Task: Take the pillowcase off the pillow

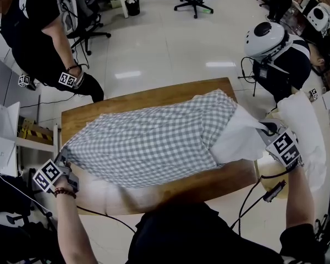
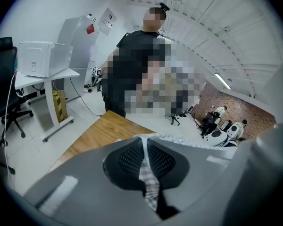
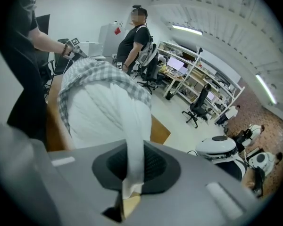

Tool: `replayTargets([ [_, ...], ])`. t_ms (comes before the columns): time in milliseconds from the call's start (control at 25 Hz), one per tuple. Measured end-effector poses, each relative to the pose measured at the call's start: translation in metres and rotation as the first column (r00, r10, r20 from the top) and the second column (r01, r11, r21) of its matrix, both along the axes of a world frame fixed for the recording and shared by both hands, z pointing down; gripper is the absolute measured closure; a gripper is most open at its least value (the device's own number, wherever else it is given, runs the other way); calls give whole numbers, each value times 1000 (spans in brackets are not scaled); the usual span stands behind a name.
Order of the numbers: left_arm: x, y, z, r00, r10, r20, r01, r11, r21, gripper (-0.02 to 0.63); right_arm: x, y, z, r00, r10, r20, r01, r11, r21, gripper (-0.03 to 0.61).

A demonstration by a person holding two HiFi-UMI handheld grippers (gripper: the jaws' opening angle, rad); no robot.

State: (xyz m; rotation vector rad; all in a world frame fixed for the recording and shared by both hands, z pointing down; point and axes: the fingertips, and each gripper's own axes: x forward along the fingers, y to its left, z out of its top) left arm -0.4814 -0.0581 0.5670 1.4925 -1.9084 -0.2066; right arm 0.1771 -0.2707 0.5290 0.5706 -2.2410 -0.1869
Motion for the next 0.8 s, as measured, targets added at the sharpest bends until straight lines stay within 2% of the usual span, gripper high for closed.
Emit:
replayTargets([
  [200, 1, -5, 5, 1000, 13, -1, -13, 1000, -17, 607, 2, -6, 21, 1000, 14, -3, -14, 999, -40, 561],
  [400, 25, -27, 8, 995, 98, 28, -97, 995, -32, 607, -14, 7, 68, 995, -59, -86, 50, 994, -97, 543],
  [440, 30, -31, 6, 993, 114, 36, -112, 993, -31, 607, -20, 8, 72, 992, -84, -95, 75, 993, -94, 504],
  [520, 41, -40, 4, 988, 144, 45, -143, 989, -28, 607, -29, 12, 72, 983, -141, -118, 133, 988, -76, 357],
  [600, 50, -46, 4, 983, 176, 48, -175, 984, -27, 607, -36, 15, 60, 970, -196, -141, 193, 981, -36, 252],
  [720, 53, -51, 5, 979, 202, 42, -201, 979, -24, 607, -56, 28, 18, 953, -268, -140, 278, 959, 55, 182],
  [800, 52, -51, 5, 979, 201, 37, -201, 980, -16, 607, -81, 48, -2, 930, -342, -133, 356, 928, 109, 152],
])
